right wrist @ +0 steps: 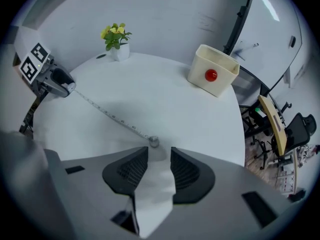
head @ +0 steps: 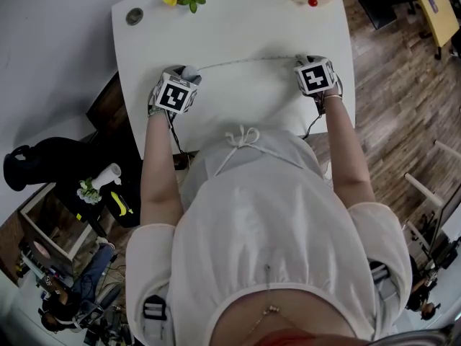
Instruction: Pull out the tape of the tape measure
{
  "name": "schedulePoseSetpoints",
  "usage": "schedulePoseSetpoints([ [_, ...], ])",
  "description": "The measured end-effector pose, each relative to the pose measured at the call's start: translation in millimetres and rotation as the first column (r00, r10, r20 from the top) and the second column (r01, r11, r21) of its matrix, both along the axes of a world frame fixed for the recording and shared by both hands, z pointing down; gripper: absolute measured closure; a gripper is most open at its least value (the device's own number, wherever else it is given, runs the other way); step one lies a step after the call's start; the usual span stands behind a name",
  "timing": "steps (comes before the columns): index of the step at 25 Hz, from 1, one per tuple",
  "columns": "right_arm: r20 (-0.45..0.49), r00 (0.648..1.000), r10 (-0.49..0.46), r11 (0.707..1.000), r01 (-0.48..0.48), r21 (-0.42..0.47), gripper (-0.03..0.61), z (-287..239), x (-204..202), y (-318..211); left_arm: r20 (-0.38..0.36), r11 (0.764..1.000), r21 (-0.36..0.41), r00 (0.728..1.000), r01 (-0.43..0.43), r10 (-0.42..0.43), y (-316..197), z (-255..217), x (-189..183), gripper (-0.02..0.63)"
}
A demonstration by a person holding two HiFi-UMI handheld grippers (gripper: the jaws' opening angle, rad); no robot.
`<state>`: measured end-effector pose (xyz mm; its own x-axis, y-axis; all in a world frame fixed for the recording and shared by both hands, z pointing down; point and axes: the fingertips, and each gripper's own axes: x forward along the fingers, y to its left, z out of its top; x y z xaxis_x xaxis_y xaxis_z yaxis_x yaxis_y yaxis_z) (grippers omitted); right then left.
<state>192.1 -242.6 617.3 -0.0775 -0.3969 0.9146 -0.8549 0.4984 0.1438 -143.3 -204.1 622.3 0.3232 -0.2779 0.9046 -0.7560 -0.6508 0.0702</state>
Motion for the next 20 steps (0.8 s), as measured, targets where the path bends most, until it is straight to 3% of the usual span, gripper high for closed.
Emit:
schedulePoseSetpoints([
  [4, 0.005, 0.998, 0.07, 0.997, -0.07, 0.044, 0.363, -3.4, 12.2, 0.2, -0.06, 0.999, 0.026, 0.998, 0.023, -0.021, 4.9, -1.8, 2.1, 0.372],
  [7, 0.006, 0.997, 0.082, 0.995, -0.082, 0.057, 0.329, -5.3, 17.6, 5.7, -0.093, 0.998, 0.031, 0.995, 0.049, -0.046, 10.0, -3.9, 5.1, 0.309],
  [11, 0.049, 0.993, 0.105, 0.992, -0.108, 0.066, 0.305, -9.4, 22.7, 14.5, -0.106, 0.988, 0.095, 0.988, 0.125, -0.115, 5.4, -18.2, -6.0, 0.304],
  [15, 0.163, 0.982, 0.098, 0.984, -0.12, 0.134, 0.307, -34.5, 15.0, 9.1, -0.161, 0.967, 0.174, 0.974, 0.188, -0.161, -2.6, -51.2, -8.0, 0.304],
  [20, 0.366, 0.929, 0.061, 0.958, -0.158, 0.241, 0.319, -84.9, -14.0, 2.4, -0.238, 0.92, 0.32, 0.959, 0.226, -0.153, -12.9, -106.7, -0.9, 0.304],
])
